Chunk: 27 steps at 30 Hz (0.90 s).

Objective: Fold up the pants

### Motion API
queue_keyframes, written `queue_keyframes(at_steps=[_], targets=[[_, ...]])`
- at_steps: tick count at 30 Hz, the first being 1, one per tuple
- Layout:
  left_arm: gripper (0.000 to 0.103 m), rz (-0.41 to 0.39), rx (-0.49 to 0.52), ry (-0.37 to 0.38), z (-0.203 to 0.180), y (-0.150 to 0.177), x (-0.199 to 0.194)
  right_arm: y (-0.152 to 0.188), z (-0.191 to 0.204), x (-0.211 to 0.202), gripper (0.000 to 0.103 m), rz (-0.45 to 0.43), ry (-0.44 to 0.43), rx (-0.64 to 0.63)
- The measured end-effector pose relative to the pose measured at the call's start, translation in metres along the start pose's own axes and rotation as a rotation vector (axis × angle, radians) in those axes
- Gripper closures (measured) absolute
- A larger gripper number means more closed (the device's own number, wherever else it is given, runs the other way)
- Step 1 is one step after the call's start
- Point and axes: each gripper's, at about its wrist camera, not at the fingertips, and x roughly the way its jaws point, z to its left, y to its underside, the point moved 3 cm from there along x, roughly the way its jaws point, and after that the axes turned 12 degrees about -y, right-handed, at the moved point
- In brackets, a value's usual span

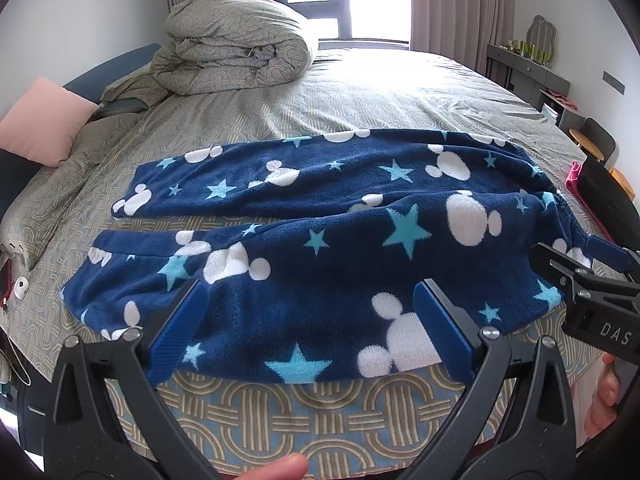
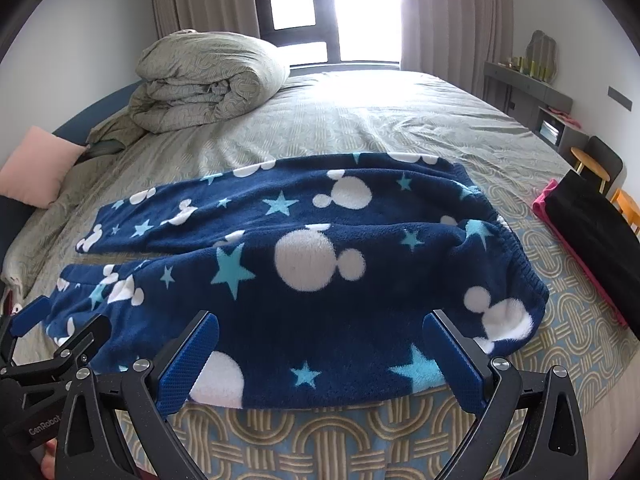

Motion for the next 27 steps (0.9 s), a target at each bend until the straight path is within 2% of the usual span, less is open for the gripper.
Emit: queue_keyframes(at_steps=[7,27], targets=[[0.001,0.0,-0.001,0.0,0.0001,0.0007,-0.0001,0.0001,0.0,-0.0002,0.0,-0.016,-0.004,0.002],[0.001,0.007,-0.001,0.002,-0.0008,0.0041,0.0005,0.0048,-0.0067,0.0012,0.0,0.045,-0.008,0.041]])
